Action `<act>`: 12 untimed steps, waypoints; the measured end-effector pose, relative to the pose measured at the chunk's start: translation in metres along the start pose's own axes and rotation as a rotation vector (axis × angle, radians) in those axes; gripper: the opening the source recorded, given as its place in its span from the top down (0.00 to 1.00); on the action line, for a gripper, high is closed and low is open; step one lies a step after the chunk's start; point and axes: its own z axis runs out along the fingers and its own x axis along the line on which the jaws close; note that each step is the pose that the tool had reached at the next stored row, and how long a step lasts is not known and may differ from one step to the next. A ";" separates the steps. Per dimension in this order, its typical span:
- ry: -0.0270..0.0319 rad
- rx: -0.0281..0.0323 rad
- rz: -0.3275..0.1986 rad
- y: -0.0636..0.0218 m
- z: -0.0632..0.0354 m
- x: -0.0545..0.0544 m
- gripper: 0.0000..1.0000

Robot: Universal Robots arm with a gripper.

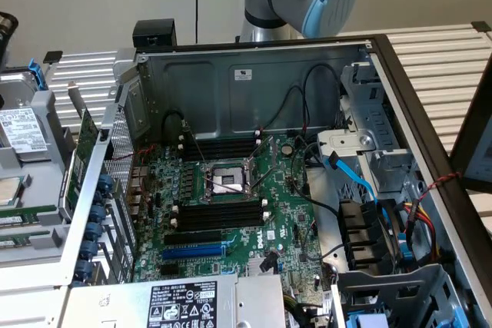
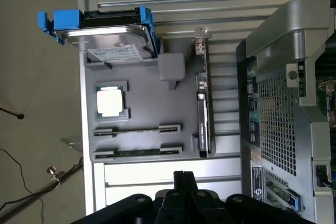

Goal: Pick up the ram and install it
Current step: 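Reach for the ram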

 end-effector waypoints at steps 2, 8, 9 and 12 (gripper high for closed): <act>0.0049 0.0004 0.000 -0.0004 0.0002 0.009 0.90; 0.0059 0.0004 0.000 0.0000 0.0004 0.026 0.90; 0.0059 0.0005 0.000 0.0000 0.0004 0.028 0.90; 0.0049 0.0004 0.000 0.0006 0.0006 0.033 0.90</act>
